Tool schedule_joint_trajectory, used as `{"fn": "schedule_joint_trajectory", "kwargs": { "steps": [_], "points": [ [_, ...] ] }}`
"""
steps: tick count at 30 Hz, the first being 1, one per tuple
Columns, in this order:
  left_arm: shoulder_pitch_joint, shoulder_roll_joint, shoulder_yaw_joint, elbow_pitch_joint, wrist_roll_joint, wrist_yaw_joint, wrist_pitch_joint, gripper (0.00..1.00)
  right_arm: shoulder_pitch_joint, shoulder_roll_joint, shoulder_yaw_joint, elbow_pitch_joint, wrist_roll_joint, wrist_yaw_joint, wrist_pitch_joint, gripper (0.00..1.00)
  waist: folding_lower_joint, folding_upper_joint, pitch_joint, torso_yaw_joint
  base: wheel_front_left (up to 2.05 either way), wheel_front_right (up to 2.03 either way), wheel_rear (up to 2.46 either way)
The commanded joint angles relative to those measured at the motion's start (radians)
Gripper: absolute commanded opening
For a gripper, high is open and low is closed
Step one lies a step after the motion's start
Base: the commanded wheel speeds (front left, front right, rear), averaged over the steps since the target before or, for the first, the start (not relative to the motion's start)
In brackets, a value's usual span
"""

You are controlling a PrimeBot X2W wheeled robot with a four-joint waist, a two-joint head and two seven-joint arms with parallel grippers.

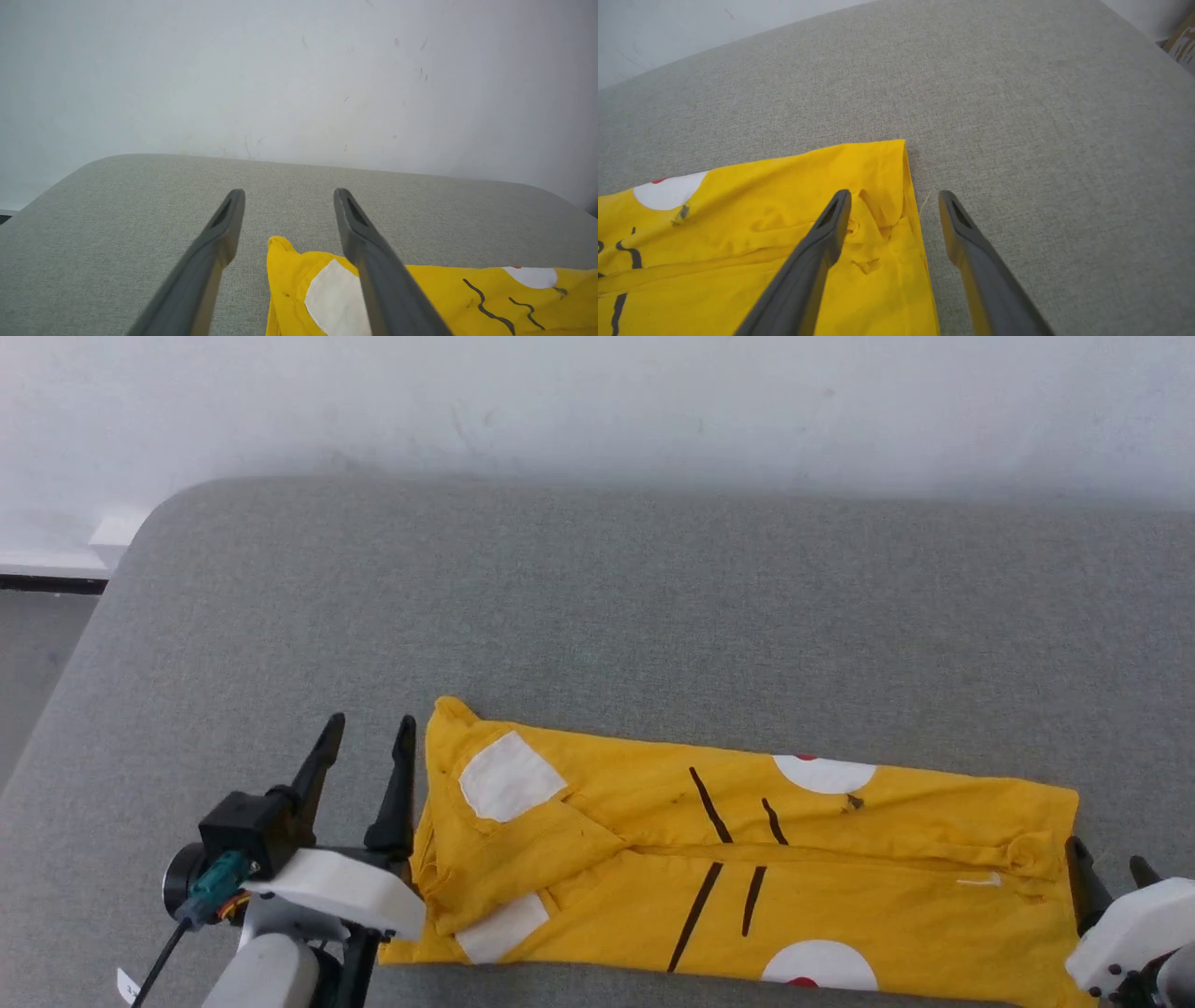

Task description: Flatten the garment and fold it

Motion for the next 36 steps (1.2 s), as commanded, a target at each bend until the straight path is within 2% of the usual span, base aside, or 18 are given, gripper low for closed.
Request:
{"fn": "schedule_joint_trajectory", "kwargs": {
  "steps": [1, 11, 19, 20, 21, 22, 24, 29, 36],
  "points": [
    [-0.022, -0.023, 0.027, 0.002, 0.033, -0.013, -0.004, 1.0, -0.033, 0.004, -0.013, 0.032, 0.022, -0.001, 0.03, 1.0, 0.0, -0.0001, 0.0, -0.001, 0.0, 0.0, 0.0],
    [-0.06, -0.108, 0.122, 0.055, 0.157, -0.069, -0.005, 1.0, -0.154, 0.005, -0.078, 0.228, -0.019, -0.001, 0.185, 1.0, 0.0, -0.0001, -0.004, -0.007, 0.0, 0.0, 0.0],
    [-0.064, -0.16, 0.177, 0.088, 0.212, -0.118, -0.005, 1.0, -0.198, 0.005, -0.045, 0.341, -0.006, -0.001, 0.269, 1.0, 0.0, -0.0001, 0.004, -0.007, 0.0, 0.0, 0.0],
    [-0.064, -0.165, 0.184, 0.091, 0.217, -0.123, -0.005, 1.0, -0.199, 0.005, -0.04, 0.345, -0.006, -0.001, 0.278, 0.83, 0.0, -0.0001, 0.005, -0.007, 0.0, 0.0, 0.0],
    [-0.063, -0.169, 0.191, 0.093, 0.222, -0.128, -0.005, 1.0, -0.201, 0.005, -0.034, 0.346, -0.008, -0.001, 0.283, 0.48, 0.0, -0.0001, 0.005, -0.008, 0.0, 0.0, 0.0],
    [-0.063, -0.173, 0.197, 0.095, 0.227, -0.133, -0.005, 1.0, -0.202, 0.005, -0.031, 0.345, -0.008, -0.001, 0.285, 0.36, 0.0, -0.0001, 0.006, -0.009, 0.0, 0.0, 0.0],
    [-0.063, -0.18, 0.209, 0.1, 0.236, -0.143, -0.005, 1.0, -0.203, 0.005, -0.023, 0.341, -0.013, -0.001, 0.286, 0.0, 0.0, -0.0001, 0.007, -0.01, 0.0, 0.0, 0.0],
    [-0.065, -0.197, 0.23, 0.111, 0.255, -0.163, -0.005, 1.0, -0.203, 0.005, -0.041, 0.319, -0.044, -0.001, 0.27, 0.0, 0.0, -0.0001, 0.011, -0.009, 0.0, 0.0, 0.0],
    [-0.069, -0.215, 0.254, 0.118, 0.274, -0.183, -0.005, 1.0, -0.196, 0.005, -0.151, 0.256, -0.199, -0.001, 0.213, 0.0, 0.0, -0.0001, 0.018, -0.007, 0.0, 0.0, 0.0]
  ]
}}
